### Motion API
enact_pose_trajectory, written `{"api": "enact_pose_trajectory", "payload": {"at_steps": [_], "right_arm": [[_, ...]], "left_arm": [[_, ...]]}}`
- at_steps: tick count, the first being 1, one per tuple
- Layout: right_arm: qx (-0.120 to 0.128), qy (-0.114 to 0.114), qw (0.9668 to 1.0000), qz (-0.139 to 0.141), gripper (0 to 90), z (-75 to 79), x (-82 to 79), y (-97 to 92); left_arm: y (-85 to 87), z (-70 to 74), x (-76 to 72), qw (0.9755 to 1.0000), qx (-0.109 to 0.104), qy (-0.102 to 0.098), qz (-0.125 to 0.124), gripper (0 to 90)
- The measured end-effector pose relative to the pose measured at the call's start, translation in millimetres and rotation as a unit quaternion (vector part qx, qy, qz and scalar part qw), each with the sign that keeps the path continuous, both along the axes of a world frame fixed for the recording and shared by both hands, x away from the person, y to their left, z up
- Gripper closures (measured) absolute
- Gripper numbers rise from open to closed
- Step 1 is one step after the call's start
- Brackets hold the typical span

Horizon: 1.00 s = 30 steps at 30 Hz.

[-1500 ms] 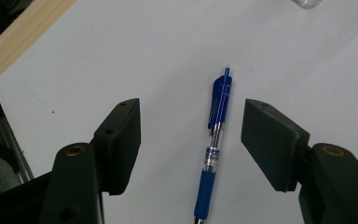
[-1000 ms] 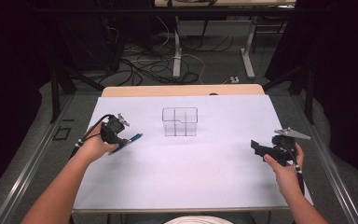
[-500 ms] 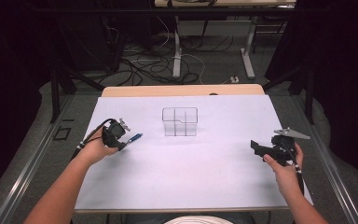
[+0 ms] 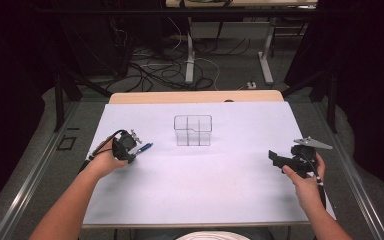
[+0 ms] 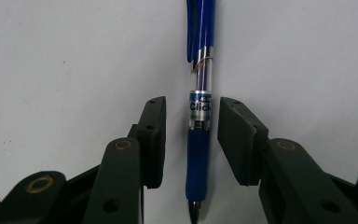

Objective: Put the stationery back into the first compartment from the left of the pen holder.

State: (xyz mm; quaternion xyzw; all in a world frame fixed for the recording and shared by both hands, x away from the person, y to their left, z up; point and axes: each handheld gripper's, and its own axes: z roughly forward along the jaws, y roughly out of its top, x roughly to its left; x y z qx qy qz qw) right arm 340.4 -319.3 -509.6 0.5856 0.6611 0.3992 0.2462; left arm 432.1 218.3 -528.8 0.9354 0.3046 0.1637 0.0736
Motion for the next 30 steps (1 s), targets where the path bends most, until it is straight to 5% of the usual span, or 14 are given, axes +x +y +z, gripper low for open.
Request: {"api": "enact_pose_trajectory", "payload": {"at_steps": [30], "right_arm": [[-0.004, -0.003, 1.0, 0.005, 11.6, -0.8, 0.7, 0.3]], "left_arm": [[-3.3, -1.9, 2.1, 0.9996, 0.009, 0.016, -0.02, 78.9]]}}
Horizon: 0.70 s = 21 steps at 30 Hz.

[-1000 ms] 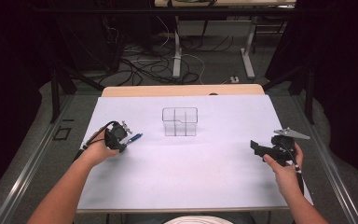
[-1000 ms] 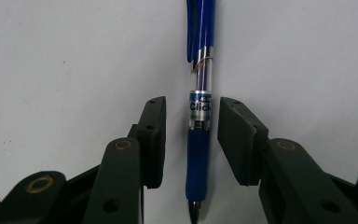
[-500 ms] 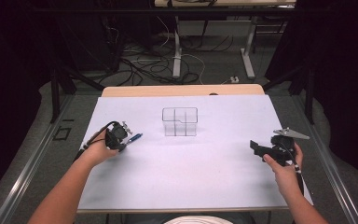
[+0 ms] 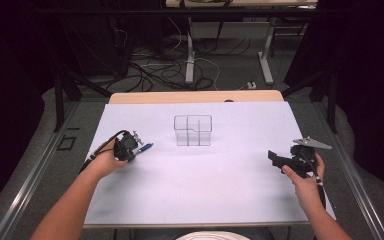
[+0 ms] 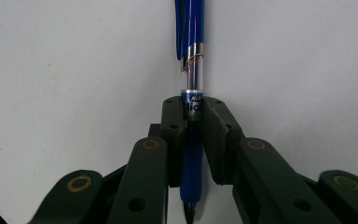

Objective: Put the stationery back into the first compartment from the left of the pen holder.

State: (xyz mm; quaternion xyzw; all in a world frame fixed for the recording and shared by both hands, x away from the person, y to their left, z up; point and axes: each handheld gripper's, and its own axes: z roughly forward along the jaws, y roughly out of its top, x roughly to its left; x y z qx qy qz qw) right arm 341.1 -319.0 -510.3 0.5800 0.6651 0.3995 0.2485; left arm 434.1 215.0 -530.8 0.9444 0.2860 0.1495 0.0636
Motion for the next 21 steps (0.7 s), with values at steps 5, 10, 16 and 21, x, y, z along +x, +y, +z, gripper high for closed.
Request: {"api": "enact_pose_trajectory", "payload": {"at_steps": [5, 10, 16, 21], "right_arm": [[0.0, -0.003, 1.0, 0.001, 11.6, 1.3, -0.9, 1.0], [0.001, -0.006, 1.0, -0.001, 11.6, 3.2, -1.6, 1.4], [-0.002, -0.011, 0.9999, 0.002, 11.6, 4.0, -1.3, 1.3], [-0.005, -0.01, 0.9999, 0.013, 11.6, 4.5, -0.8, 5.1]], "left_arm": [[-1.8, 1.0, 1.0, 0.9999, 0.01, 0.002, -0.005, 79.0], [-3.6, 5.7, 1.9, 1.0, 0.007, 0.003, -0.004, 79.0], [-4.9, 16.4, -1.6, 1.0, 0.002, 0.002, 0.002, 79.1], [-7.7, 32.3, -7.6, 0.9999, -0.017, -0.001, 0.002, 79.0]]}}
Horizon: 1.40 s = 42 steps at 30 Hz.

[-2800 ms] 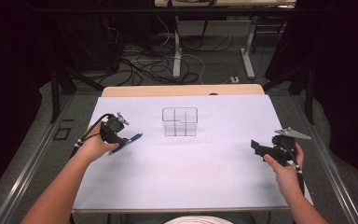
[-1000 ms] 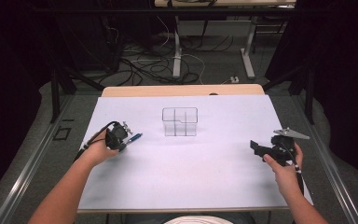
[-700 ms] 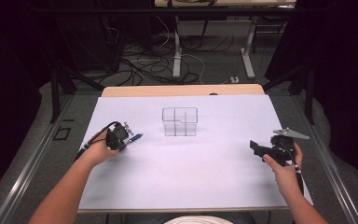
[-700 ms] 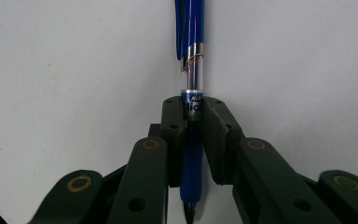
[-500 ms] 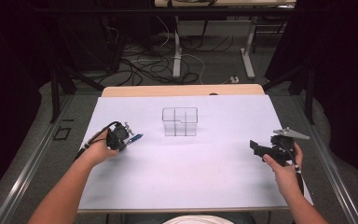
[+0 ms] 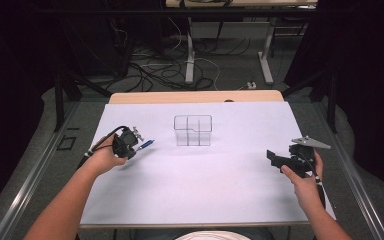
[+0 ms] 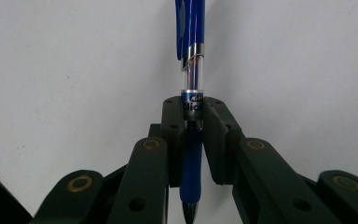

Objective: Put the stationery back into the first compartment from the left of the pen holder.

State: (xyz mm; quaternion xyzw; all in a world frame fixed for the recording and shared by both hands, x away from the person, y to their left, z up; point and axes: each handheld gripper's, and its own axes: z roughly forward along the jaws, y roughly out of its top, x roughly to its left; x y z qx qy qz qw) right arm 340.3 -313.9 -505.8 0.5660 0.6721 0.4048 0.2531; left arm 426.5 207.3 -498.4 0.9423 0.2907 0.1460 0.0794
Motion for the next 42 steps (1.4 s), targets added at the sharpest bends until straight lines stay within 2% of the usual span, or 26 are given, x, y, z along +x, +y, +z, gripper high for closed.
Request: {"api": "enact_pose_trajectory", "payload": {"at_steps": [4, 6, 13, 17, 21, 22, 23, 26, 31, 34, 37, 40, 42], "right_arm": [[-0.011, -0.011, 0.9998, 0.009, 11.5, 3.3, -0.6, 4.5], [-0.013, -0.025, 0.9995, 0.013, 11.4, 6.0, -1.7, 8.5], [-0.024, -0.039, 0.9986, 0.026, 11.4, 4.8, -2.4, 15.9], [-0.021, -0.038, 0.9985, 0.033, 11.4, 2.7, -3.0, 19.6], [-0.031, -0.035, 0.9982, 0.038, 11.3, 0.7, -4.3, 20.8], [-0.038, -0.031, 0.9976, 0.05, 11.3, -1.5, -3.9, 20.8], [-0.038, -0.031, 0.9976, 0.05, 11.3, -1.5, -3.9, 20.8], [-0.041, -0.029, 0.9973, 0.054, 11.3, -3.2, -3.7, 22.2], [-0.043, -0.03, 0.9972, 0.053, 11.4, -3.3, -4.4, 23.8], [-0.047, -0.029, 0.9965, 0.062, 11.1, -4.2, -4.2, 23.9], [-0.049, -0.032, 0.9957, 0.071, 10.2, -4.7, -4.7, 25.2], [-0.052, -0.031, 0.9952, 0.077, 9.9, -5.3, -5.7, 26.3], [-0.053, -0.031, 0.9951, 0.078, 9.9, -5.3, -5.9, 26.2]], "left_arm": [[-3.3, 9.6, -4.9, 0.9999, -0.014, -0.004, 0.001, 79.1], [-5.4, 13.6, -7.0, 0.9998, -0.016, -0.007, 0.001, 79.1], [-10.9, 21.0, -13.0, 0.9992, -0.037, -0.014, -0.001, 79.1], [-14.0, 21.9, -17.1, 0.9986, -0.05, -0.018, -0.005, 79.1], [-17.2, 24.1, -21.4, 0.9975, -0.066, -0.022, -0.005, 79.1], [-18.3, 24.7, -22.4, 0.9974, -0.068, -0.023, -0.006, 79.1], [-19.6, 24.7, -23.7, 0.9972, -0.071, -0.024, -0.006, 79.1], [-23.2, 25.7, -26.7, 0.997, -0.073, -0.024, -0.01, 79.1], [-27.4, 28.5, -30.9, 0.9962, -0.077, -0.036, -0.018, 79.1], [-30.1, 31.6, -34.6, 0.9955, -0.075, -0.05, -0.029, 79.1], [-34.3, 34.2, -40.8, 0.9939, -0.066, -0.078, -0.042, 79.0], [-39.7, 36.7, -47.9, 0.991, -0.044, -0.108, -0.066, 79.1], [-43.6, 38.0, -53.3, 0.9873, -0.031, -0.133, -0.082, 79.1]]}}
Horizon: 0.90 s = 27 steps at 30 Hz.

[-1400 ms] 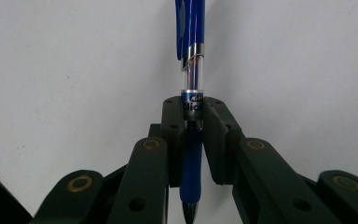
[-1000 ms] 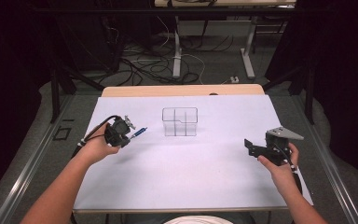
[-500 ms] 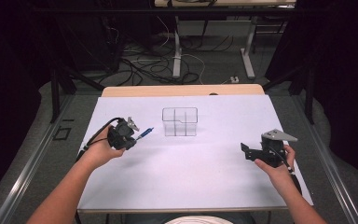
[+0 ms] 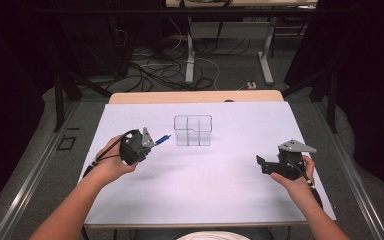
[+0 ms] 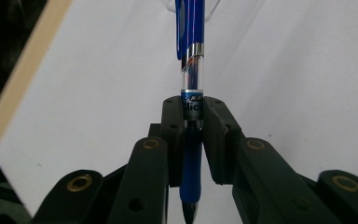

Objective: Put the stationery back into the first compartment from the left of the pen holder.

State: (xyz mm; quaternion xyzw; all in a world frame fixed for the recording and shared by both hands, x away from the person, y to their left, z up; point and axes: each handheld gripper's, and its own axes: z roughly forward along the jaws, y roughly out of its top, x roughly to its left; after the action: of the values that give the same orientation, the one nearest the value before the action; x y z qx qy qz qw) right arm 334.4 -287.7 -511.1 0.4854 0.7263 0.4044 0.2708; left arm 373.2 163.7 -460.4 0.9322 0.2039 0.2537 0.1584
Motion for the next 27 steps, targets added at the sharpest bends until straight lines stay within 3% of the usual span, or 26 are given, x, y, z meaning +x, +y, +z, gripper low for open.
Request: {"api": "enact_pose_trajectory", "payload": {"at_steps": [6, 10, 15, 18, 22, 27], "right_arm": [[0.007, -0.001, 0.9999, -0.008, 9.9, 0.1, -0.3, -2.5], [0.008, -0.003, 0.9999, -0.01, 9.9, 0.1, -0.2, -4.3], [0.011, -0.002, 0.9999, -0.011, 9.9, -0.6, -0.1, -4.2], [0.012, -0.002, 0.9999, -0.012, 9.9, -1.1, 0.0, -4.2], [0.015, -0.005, 0.9997, -0.016, 9.9, -1.2, 0.0, -4.3], [0.016, -0.004, 0.9997, -0.016, 9.9, -1.0, -0.1, -4.4]], "left_arm": [[-9.0, 0.7, -12.6, 0.9974, 0.027, -0.061, -0.027, 79.0], [-10.6, 1.0, -15.4, 0.9954, 0.038, -0.083, -0.029, 79.0], [-12.1, 3.3, -21.2, 0.9901, 0.053, -0.124, -0.039, 79.1], [-11.8, 3.9, -24.4, 0.9857, 0.051, -0.154, -0.047, 79.1], [-11.4, 4.7, -29.0, 0.9777, 0.047, -0.192, -0.07, 79.0], [-12.9, 5.5, -35.0, 0.9628, 0.051, -0.246, -0.1, 79.0]]}}
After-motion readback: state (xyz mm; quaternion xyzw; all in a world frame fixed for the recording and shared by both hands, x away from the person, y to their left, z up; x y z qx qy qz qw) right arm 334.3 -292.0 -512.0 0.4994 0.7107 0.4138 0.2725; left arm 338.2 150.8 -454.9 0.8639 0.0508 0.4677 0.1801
